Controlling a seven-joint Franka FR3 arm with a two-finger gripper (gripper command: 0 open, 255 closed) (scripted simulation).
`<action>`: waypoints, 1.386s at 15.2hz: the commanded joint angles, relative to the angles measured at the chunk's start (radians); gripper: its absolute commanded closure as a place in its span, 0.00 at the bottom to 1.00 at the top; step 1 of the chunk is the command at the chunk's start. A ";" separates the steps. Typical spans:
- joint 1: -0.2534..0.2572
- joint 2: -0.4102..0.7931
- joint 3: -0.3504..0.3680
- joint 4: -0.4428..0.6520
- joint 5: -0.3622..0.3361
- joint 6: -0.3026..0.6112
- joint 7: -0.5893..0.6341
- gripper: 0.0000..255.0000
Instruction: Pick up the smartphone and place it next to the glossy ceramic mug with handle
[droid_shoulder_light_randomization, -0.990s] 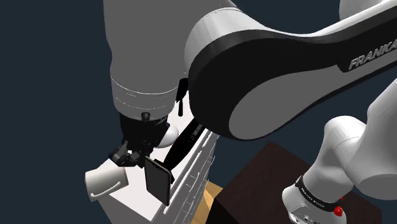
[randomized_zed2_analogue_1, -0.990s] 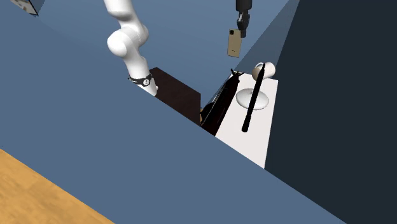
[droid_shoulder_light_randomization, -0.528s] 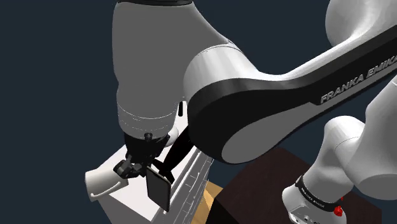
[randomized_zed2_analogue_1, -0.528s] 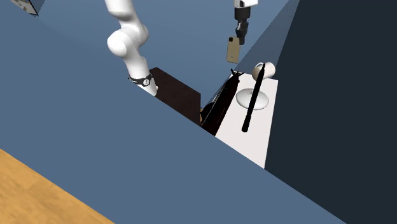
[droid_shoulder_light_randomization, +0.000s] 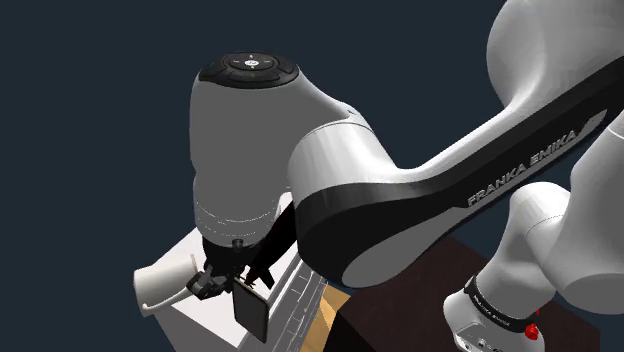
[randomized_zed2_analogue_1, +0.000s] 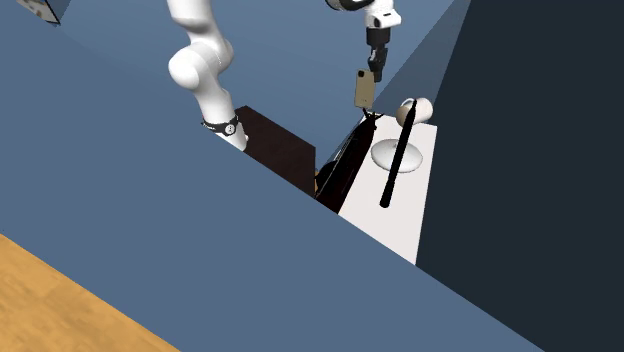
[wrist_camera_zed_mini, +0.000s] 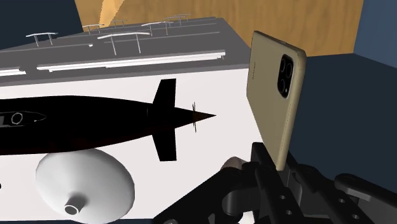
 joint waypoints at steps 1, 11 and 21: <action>0.001 0.016 0.000 -0.010 -0.012 0.025 0.011 1.00; 0.001 0.022 0.000 -0.015 -0.017 0.035 0.014 0.00; 0.002 -0.058 0.004 0.027 0.037 -0.078 -0.022 0.00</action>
